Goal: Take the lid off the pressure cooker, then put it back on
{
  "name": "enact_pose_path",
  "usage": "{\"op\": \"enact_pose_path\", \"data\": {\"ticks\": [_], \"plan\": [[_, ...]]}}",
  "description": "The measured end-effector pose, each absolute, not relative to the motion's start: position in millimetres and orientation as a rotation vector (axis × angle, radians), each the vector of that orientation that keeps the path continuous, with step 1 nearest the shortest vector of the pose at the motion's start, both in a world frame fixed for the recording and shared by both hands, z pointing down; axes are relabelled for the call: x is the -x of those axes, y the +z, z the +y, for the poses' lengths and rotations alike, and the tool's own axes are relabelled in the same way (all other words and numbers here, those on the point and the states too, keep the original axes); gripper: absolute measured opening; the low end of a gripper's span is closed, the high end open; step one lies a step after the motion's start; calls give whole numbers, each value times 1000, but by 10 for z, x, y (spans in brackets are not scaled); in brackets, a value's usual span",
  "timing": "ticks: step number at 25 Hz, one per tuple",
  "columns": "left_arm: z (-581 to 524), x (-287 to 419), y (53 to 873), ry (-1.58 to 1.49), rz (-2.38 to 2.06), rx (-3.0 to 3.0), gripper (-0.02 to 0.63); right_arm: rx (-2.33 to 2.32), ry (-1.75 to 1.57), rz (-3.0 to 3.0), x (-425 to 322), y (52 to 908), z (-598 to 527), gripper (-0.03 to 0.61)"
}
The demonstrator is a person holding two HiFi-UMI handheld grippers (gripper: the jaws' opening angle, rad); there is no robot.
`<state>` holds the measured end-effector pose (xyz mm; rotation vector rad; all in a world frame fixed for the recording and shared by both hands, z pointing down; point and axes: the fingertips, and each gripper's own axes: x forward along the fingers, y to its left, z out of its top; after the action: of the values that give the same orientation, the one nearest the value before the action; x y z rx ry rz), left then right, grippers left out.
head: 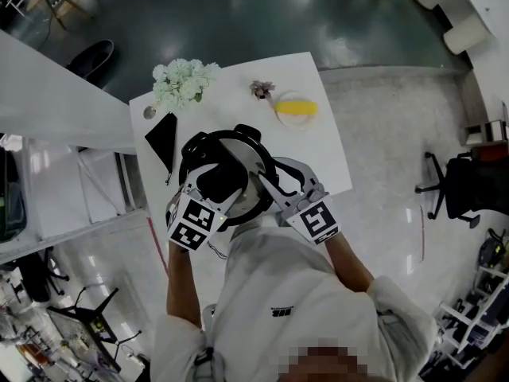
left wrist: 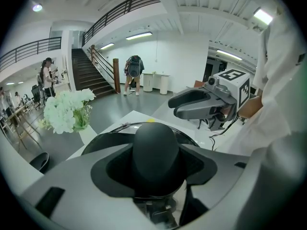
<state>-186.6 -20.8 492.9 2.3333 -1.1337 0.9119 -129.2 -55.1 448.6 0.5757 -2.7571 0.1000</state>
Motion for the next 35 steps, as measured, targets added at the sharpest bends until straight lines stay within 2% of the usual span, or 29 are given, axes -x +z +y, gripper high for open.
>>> {"op": "enact_pose_path", "data": {"ticks": [21, 35], "plan": [[-247, 1741, 4642, 818, -1169, -2360, 288, -577, 61, -2790, 1198, 4317, -643, 137], [-569, 1297, 4482, 848, -1148, -2430, 288, -656, 25, -2820, 763, 4192, -835, 137]]}}
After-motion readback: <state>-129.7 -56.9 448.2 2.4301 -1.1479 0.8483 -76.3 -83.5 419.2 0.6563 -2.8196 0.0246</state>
